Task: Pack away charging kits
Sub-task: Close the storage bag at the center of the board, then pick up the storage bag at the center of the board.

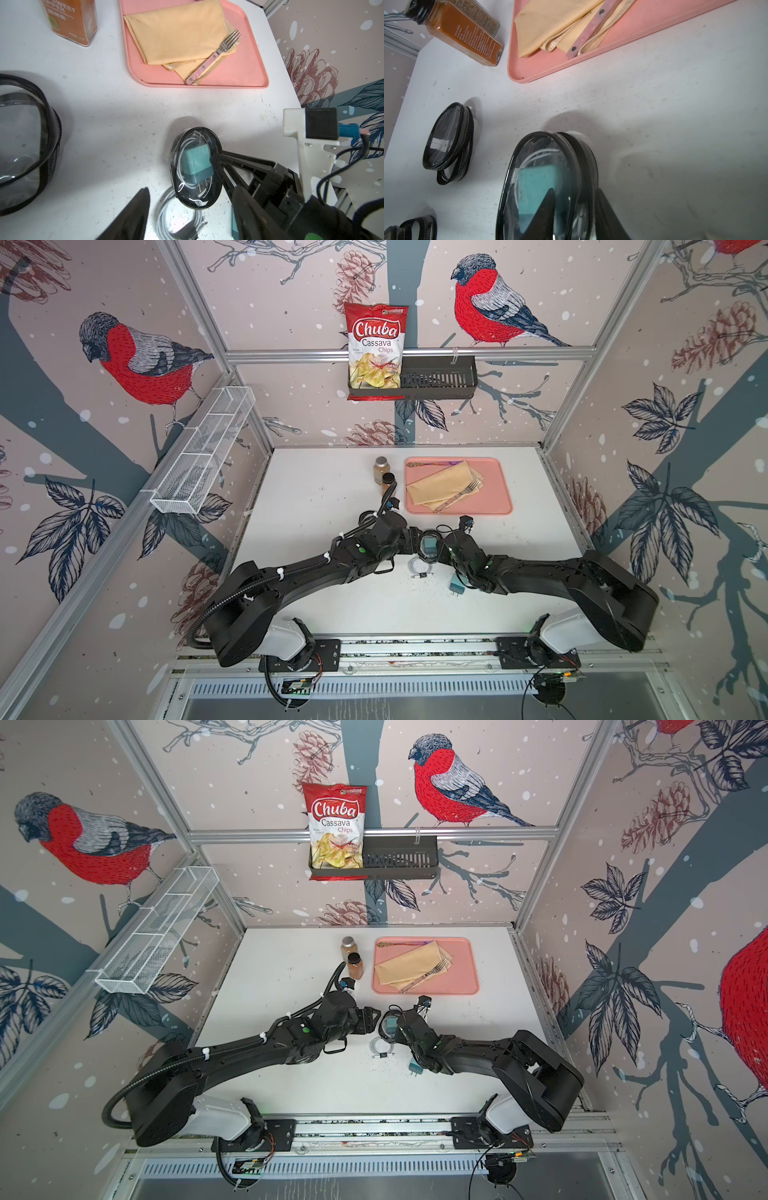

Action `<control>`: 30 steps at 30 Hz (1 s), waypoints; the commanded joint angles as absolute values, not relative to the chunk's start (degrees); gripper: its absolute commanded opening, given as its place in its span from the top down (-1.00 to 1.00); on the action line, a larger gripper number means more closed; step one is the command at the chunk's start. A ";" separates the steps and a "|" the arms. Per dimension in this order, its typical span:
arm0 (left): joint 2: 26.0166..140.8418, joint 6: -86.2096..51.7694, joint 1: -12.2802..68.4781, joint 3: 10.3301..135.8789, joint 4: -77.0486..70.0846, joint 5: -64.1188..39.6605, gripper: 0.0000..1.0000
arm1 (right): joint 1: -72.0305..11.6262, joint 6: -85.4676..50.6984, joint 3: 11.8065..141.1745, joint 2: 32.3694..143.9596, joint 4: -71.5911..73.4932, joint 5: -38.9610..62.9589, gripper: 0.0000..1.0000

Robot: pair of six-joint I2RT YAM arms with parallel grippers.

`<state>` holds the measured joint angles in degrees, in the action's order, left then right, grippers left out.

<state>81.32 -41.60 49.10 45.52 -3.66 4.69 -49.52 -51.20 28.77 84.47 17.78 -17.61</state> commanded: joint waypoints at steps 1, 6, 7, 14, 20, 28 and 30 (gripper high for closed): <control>82.62 -41.74 49.02 45.97 -6.14 4.54 -0.34 | -49.63 -51.90 28.17 84.53 18.02 -18.32 0.44; 85.52 -42.10 48.93 47.08 -6.47 3.35 -0.31 | -49.60 -51.94 27.36 84.22 18.53 -18.63 0.58; 86.13 -42.20 48.84 47.44 -6.41 3.26 -0.30 | -49.58 -52.07 27.10 84.17 18.71 -18.80 0.60; 89.74 -42.13 48.36 49.78 -5.92 1.36 -0.30 | -49.39 -52.46 25.33 84.54 20.38 -19.03 0.66; 92.72 -42.10 47.98 51.31 -6.09 -0.47 -0.29 | -48.78 -52.11 24.57 85.75 22.70 -17.99 0.68; 95.52 -41.40 47.30 52.33 -6.85 -3.35 -0.29 | -48.32 -51.42 24.52 88.07 25.68 -15.96 0.72; 96.12 -41.22 46.95 52.44 -7.49 -4.61 -0.29 | -48.30 -51.24 24.68 88.00 25.75 -15.73 0.72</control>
<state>95.57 -41.89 47.33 51.94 -4.45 -2.48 -48.31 -52.25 24.51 87.70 26.04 -17.30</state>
